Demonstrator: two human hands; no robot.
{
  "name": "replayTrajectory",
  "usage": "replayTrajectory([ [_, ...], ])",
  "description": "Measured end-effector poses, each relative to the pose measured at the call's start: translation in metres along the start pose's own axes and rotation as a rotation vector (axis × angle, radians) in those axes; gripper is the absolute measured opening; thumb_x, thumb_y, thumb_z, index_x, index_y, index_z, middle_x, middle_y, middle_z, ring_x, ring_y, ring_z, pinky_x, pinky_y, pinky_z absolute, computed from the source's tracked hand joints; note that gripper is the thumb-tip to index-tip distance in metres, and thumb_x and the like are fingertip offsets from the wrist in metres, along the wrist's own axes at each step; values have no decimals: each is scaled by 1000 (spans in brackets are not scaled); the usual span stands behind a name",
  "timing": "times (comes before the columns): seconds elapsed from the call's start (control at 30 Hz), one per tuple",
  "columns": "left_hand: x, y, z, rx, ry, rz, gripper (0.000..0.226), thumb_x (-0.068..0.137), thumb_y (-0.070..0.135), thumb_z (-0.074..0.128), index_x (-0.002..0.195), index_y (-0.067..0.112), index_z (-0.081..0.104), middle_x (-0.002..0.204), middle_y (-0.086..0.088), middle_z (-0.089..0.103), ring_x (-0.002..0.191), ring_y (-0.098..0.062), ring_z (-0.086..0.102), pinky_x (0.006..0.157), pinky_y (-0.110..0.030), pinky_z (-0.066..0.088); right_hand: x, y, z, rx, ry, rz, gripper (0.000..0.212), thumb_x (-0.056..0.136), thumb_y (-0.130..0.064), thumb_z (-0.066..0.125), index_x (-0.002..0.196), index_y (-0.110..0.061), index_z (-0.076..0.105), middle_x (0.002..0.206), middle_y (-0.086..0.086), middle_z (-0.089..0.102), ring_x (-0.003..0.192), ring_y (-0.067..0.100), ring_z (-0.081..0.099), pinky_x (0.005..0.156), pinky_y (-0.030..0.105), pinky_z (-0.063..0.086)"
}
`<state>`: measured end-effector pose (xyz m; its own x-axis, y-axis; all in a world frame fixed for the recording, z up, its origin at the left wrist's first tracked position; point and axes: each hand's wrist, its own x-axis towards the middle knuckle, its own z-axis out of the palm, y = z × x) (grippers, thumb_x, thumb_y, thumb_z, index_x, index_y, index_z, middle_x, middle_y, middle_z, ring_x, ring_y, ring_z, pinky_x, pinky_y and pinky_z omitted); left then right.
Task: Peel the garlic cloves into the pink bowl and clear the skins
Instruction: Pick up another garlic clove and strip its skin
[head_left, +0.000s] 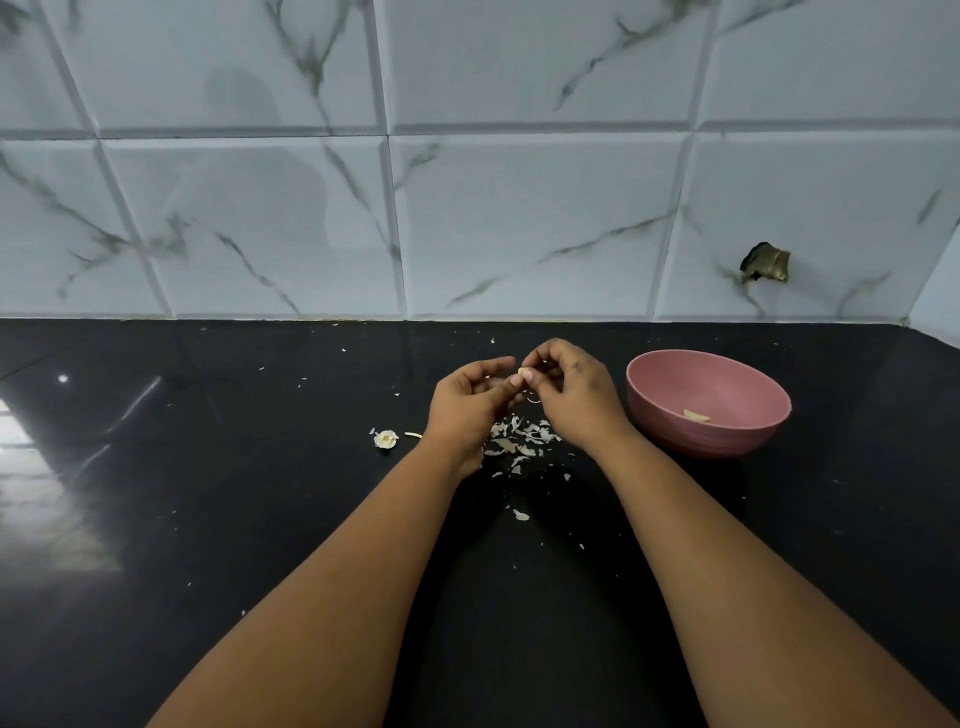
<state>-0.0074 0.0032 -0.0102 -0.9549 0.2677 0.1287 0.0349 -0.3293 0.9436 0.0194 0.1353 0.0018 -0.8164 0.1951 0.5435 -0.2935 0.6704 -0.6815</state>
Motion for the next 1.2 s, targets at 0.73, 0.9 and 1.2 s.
replayTrajectory([
  [0.73,-2,1,-1,74,-34,0,13,87,-1,68,100,-1,71,85,-9,71,72,-9,63,75,-19,55,0,3,-6,-20,-156,43,3,95,-16,59,92,-18,59,90,-2,60,80,13,53,65,21,39],
  [0.9,-1,-1,-1,83,-23,-9,11,88,0,68,97,3,73,81,-6,73,69,-8,64,73,-19,55,0,3,-3,-22,-178,68,6,97,-16,53,91,-18,53,86,-7,52,71,2,44,59,17,34],
  [1.2,3,-4,0,180,71,28,15,87,4,72,101,2,68,76,-4,69,69,-11,64,74,-25,57,4,7,1,197,-42,268,10,97,-19,56,88,-22,55,85,0,65,70,10,58,65,25,47],
])
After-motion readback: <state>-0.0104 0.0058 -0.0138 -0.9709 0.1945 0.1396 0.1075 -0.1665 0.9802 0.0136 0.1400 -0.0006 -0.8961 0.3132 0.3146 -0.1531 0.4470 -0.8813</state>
